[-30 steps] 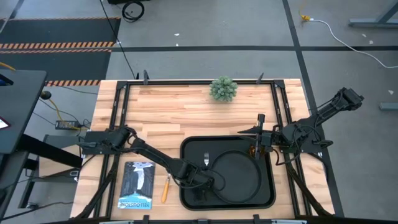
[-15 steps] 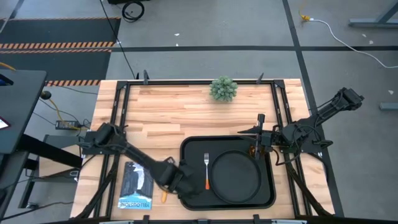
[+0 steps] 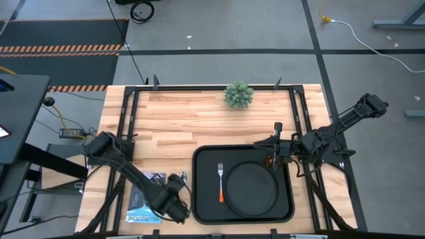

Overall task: Pick and place plate/cup/fork/spoon on tray
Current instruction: Put the yellow spoon on the black tray to the left of the orange spoon

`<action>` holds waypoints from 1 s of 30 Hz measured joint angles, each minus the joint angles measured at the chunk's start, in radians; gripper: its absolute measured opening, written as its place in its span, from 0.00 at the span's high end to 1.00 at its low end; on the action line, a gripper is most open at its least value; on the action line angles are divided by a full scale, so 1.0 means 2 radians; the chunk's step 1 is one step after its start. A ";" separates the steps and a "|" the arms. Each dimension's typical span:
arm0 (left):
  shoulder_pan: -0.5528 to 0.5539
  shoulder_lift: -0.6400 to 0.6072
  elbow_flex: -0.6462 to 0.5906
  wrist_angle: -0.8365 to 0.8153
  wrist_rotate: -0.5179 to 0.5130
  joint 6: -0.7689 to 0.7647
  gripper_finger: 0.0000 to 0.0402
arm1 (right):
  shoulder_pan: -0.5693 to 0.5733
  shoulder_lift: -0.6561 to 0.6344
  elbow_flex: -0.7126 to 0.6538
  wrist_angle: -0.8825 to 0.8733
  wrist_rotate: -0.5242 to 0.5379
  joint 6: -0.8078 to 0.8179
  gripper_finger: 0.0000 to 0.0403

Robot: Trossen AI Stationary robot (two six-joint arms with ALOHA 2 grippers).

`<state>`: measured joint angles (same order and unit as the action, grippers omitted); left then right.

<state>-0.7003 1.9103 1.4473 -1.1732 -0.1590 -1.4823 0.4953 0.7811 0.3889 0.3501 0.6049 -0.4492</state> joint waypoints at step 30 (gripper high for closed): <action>0.061 -0.053 -0.125 0.183 0.021 -0.249 0.63 | -0.001 0.003 0.000 0.004 0.003 -0.005 0.84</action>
<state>-0.5789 1.8041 1.1967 -0.8067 -0.1170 -1.9812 0.4942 0.7864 0.3889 0.3576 0.6102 -0.4591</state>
